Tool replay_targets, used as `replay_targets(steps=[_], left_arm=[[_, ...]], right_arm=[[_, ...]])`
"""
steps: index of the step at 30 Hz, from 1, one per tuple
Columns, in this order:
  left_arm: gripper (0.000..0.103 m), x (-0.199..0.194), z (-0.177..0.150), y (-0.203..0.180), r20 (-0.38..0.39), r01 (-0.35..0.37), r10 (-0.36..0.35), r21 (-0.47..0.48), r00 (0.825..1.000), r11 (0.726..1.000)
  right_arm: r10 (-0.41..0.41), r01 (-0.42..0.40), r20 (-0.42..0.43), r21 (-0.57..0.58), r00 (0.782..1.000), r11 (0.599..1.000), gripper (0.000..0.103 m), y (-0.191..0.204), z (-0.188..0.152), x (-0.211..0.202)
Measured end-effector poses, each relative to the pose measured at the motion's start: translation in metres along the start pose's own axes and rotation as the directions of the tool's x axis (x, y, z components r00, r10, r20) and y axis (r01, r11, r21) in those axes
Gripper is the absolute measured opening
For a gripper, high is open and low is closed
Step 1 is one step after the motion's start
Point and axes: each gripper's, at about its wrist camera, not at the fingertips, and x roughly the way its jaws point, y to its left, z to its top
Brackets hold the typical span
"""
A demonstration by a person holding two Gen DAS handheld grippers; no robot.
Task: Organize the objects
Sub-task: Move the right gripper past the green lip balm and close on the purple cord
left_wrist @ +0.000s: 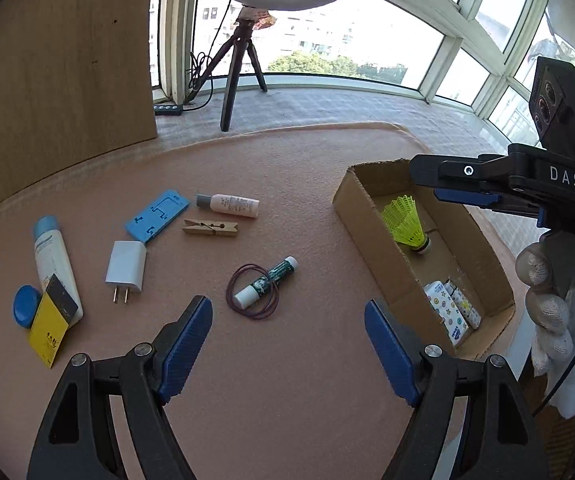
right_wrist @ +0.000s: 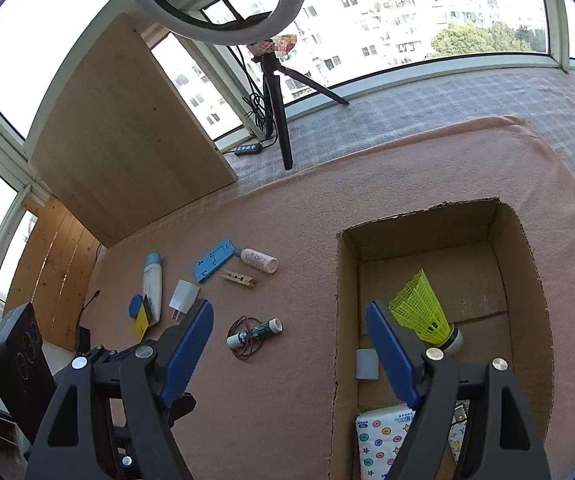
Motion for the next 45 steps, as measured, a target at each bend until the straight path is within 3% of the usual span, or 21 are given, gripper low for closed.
replay_targets(steps=[5,11,16,18,21,28,33,45], left_arm=[[0.081,-0.025,-0.028,0.049,0.004,-0.067,0.067,-0.076,0.998,0.995],[0.081,-0.051,-0.061,0.092,0.002,-0.128,0.13,-0.142,0.992,0.981],[0.081,-0.065,-0.079,0.119,0.003,-0.146,0.149,-0.201,0.989,0.969],[0.081,-0.068,-0.083,0.126,0.002,-0.151,0.155,-0.216,0.988,0.965],[0.081,-0.073,-0.088,0.135,0.003,-0.151,0.156,-0.234,0.988,0.96],[0.081,-0.076,-0.089,0.142,0.009,-0.146,0.152,-0.24,0.988,0.96],[0.081,-0.076,-0.087,0.145,0.009,-0.143,0.15,-0.24,0.989,0.96],[0.081,-0.057,-0.074,0.143,0.002,-0.124,0.127,-0.208,0.992,0.97]], right_arm=[[-0.01,0.0,-0.113,-0.092,0.994,0.996,0.075,0.035,0.0,0.042],[-0.049,0.008,-0.287,-0.142,0.957,0.99,0.075,0.056,-0.003,0.108],[-0.1,0.044,-0.365,-0.159,0.926,0.986,0.053,0.061,-0.006,0.147],[-0.115,0.051,-0.386,-0.173,0.915,0.984,0.05,0.064,-0.009,0.157],[-0.158,0.08,-0.383,-0.213,0.91,0.974,0.047,0.072,-0.011,0.164],[-0.2,0.102,-0.405,-0.25,0.892,0.963,0.019,0.082,-0.022,0.179],[-0.164,0.074,-0.413,-0.225,0.896,0.971,0.006,0.086,-0.031,0.179],[-0.026,-0.061,-0.413,-0.196,0.91,0.979,0.004,0.106,-0.077,0.145]])
